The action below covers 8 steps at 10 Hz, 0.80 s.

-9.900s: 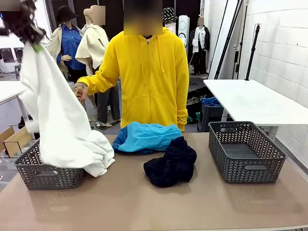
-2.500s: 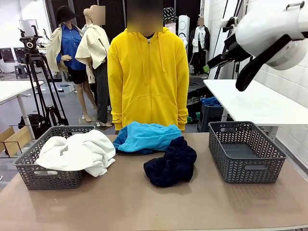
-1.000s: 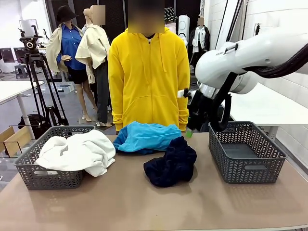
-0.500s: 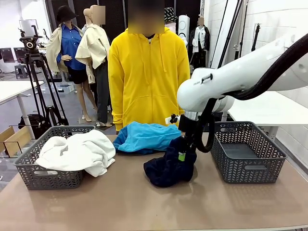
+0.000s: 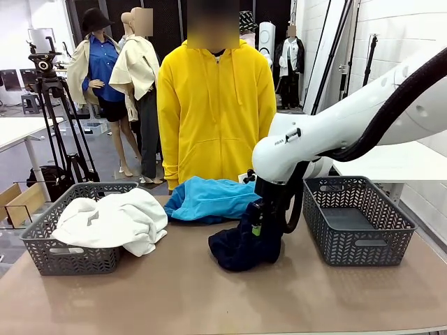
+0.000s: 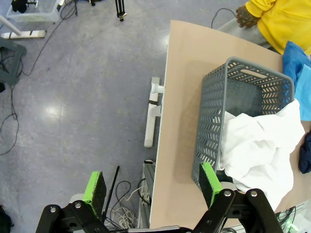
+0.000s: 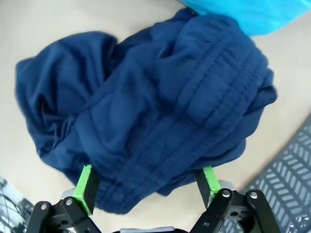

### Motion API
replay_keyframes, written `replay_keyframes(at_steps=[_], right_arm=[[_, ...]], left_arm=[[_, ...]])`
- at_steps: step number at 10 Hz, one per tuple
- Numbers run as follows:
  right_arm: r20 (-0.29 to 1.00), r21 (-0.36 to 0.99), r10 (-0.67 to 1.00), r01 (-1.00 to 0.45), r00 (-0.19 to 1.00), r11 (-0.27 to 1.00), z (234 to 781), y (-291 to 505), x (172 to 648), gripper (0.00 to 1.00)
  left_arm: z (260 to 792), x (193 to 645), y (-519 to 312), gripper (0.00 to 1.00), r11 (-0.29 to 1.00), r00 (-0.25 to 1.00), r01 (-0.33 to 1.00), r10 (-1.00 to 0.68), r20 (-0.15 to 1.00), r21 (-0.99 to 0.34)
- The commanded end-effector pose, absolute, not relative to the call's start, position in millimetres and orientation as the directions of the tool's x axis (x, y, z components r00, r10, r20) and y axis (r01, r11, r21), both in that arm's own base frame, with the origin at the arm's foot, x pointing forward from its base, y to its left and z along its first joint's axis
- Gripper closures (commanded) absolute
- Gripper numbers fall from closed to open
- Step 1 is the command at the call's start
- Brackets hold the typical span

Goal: Sort the tops and bottoms.
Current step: Lift clothes from the center of the table with your right hand.

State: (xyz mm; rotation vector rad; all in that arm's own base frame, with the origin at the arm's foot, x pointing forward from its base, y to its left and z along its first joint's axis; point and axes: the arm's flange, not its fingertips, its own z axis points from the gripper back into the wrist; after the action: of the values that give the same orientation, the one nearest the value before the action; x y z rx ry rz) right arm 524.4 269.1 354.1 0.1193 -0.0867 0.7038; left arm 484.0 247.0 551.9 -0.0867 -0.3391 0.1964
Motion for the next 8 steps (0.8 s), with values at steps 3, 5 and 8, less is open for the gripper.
replay_keyframes(at_steps=[3,5,8], right_arm=[[0.181,0.078,0.609,-0.628,0.773,0.774,328,271,520,0.0],[0.195,0.071,0.616,-0.638,0.763,0.767,328,271,517,0.31],[0.194,0.077,0.623,-0.645,0.758,0.761,328,272,516,0.9]], left_arm=[[553,483,249,0.0,0.978,0.925,-0.177,0.204,0.322,-0.112],[553,483,249,0.0,0.978,0.925,-0.177,0.204,0.322,-0.112],[553,483,249,0.0,0.978,0.925,-0.177,0.204,0.322,-0.112]])
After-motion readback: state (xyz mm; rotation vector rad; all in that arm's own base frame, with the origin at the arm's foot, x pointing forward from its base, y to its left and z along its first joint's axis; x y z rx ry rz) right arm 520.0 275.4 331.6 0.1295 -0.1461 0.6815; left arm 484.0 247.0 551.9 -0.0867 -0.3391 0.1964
